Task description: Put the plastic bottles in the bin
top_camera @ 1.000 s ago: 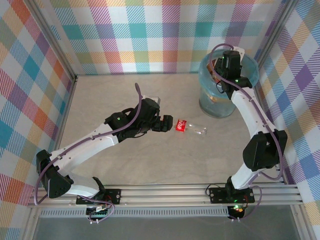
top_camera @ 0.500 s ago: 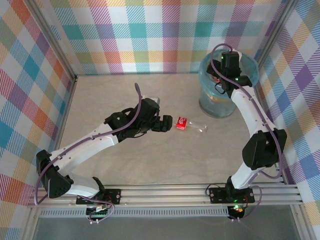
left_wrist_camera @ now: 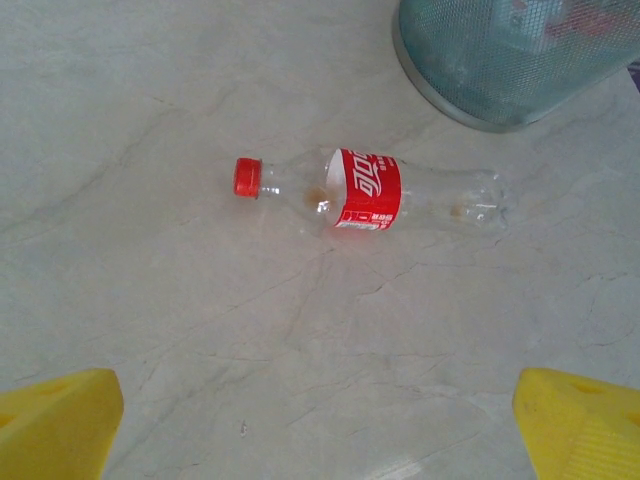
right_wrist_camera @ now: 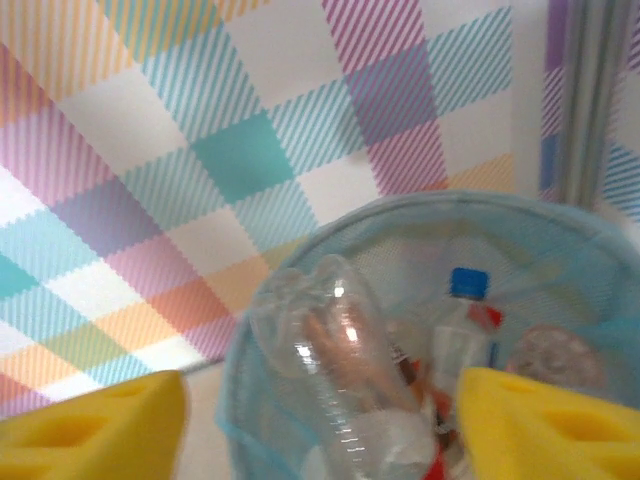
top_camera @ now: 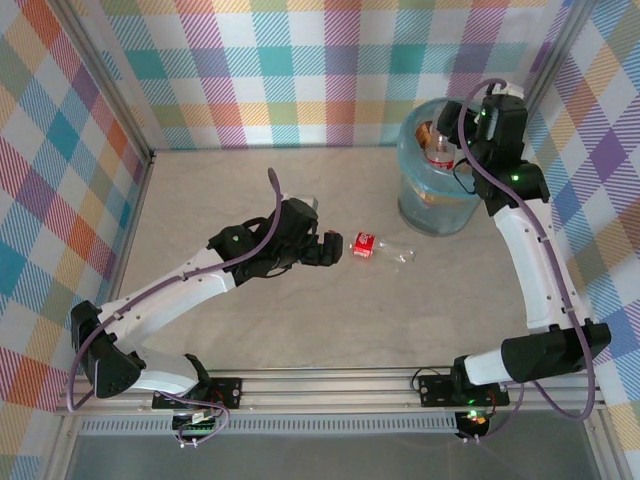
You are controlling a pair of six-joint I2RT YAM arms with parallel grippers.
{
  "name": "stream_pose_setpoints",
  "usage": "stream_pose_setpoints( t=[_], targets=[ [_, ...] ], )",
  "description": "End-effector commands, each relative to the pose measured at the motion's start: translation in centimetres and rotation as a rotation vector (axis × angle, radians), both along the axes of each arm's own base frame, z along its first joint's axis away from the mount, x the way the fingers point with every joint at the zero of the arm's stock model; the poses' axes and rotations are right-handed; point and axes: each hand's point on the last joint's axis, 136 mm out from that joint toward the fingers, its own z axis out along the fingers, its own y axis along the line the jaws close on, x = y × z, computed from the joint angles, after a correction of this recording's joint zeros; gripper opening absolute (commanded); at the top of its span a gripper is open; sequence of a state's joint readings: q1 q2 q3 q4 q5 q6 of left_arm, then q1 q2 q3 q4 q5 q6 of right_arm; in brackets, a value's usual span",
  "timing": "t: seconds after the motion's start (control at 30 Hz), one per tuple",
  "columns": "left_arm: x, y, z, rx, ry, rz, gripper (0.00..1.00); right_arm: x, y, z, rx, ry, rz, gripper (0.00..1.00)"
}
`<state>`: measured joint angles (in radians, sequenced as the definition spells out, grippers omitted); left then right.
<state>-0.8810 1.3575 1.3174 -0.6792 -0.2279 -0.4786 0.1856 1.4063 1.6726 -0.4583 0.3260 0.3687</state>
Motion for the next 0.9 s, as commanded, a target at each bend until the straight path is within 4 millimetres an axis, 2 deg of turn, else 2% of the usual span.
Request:
stream_pose_setpoints(
  t=[0.0,0.03,0.07,0.1,0.13,0.17,0.2,0.23,0.4,0.5,0.63,0.87],
  targets=[
    [0.0,1.2,0.3,-0.004,-0.010,0.032,1.00,1.2,3.3,-1.0,0.008,0.022,0.151,0.55],
    [0.0,1.1,0.2,-0.002,-0.007,0.031,1.00,1.5,4.0,-1.2,0.013,0.028,0.181,0.47],
    [0.0,1.1,0.1,-0.004,-0.003,0.033,1.00,1.9,4.6,-1.4,0.020,0.036,0.208,0.35],
    [-0.1,1.0,0.0,-0.005,0.002,0.032,1.00,2.3,5.0,-1.8,0.026,0.042,0.227,0.15],
    [-0.1,1.0,-0.1,-0.006,0.005,0.031,1.00,2.8,5.1,-2.3,0.032,0.048,0.227,0.06],
    [-0.1,1.1,-0.1,-0.008,0.005,0.035,1.00,3.4,5.1,-3.1,0.037,0.054,0.217,0.06],
    [-0.1,1.1,-0.1,-0.009,0.006,0.036,1.00,4.0,5.0,-4.0,0.034,0.067,0.201,0.15],
    [-0.2,1.2,-0.1,-0.008,0.005,0.038,1.00,4.5,4.7,-4.9,0.027,0.085,0.180,0.20],
    [-0.4,1.9,-0.1,0.009,0.000,0.047,1.00,6.5,2.2,-10.5,0.026,0.212,0.061,0.20],
    [-0.5,2.3,-0.2,0.015,-0.002,0.051,1.00,7.0,0.8,-12.9,0.068,0.264,0.012,0.22],
    [-0.6,2.2,-0.4,0.016,0.006,0.051,1.00,7.9,-0.1,-14.8,0.093,0.316,-0.009,0.28],
    [-0.4,1.7,-0.5,0.011,0.016,0.048,1.00,8.9,-1.4,-16.0,0.137,0.358,-0.036,0.47]
  ],
)
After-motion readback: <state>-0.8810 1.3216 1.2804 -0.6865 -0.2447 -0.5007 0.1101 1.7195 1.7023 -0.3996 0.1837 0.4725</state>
